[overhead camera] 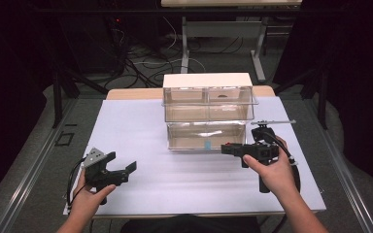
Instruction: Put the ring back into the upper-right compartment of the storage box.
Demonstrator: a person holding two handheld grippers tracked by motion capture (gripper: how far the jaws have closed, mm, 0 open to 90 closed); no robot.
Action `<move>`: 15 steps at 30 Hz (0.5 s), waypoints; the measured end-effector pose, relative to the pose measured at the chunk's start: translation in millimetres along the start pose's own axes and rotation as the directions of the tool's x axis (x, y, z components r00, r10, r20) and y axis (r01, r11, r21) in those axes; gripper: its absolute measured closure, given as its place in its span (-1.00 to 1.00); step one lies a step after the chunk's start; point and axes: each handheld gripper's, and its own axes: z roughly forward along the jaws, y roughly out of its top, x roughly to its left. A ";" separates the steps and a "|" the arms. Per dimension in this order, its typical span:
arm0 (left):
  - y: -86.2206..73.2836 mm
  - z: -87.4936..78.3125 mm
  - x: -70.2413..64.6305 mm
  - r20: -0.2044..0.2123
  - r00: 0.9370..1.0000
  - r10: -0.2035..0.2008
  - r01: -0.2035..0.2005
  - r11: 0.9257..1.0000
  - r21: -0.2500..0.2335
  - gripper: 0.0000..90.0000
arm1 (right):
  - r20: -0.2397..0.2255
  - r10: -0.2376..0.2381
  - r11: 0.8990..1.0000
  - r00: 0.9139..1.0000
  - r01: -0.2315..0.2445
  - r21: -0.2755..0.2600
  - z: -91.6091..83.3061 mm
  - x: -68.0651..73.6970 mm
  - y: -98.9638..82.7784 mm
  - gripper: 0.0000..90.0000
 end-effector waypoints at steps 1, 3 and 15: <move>0.0 0.1 0.1 0.000 1.000 0.001 -0.001 1.000 -0.001 -0.88 | -0.002 0.000 1.000 1.000 0.000 -0.002 -0.6 -0.2 1.2 0.31; 0.0 -0.1 0.0 0.000 1.000 0.000 0.000 1.000 -0.001 -0.88 | -0.003 0.007 1.000 1.000 -0.007 -0.005 -1.0 0.2 2.1 0.31; 0.1 0.1 0.1 0.000 1.000 0.001 -0.001 1.000 -0.001 -0.88 | -0.010 0.026 0.999 1.000 -0.026 -0.028 -10.9 2.3 16.5 0.31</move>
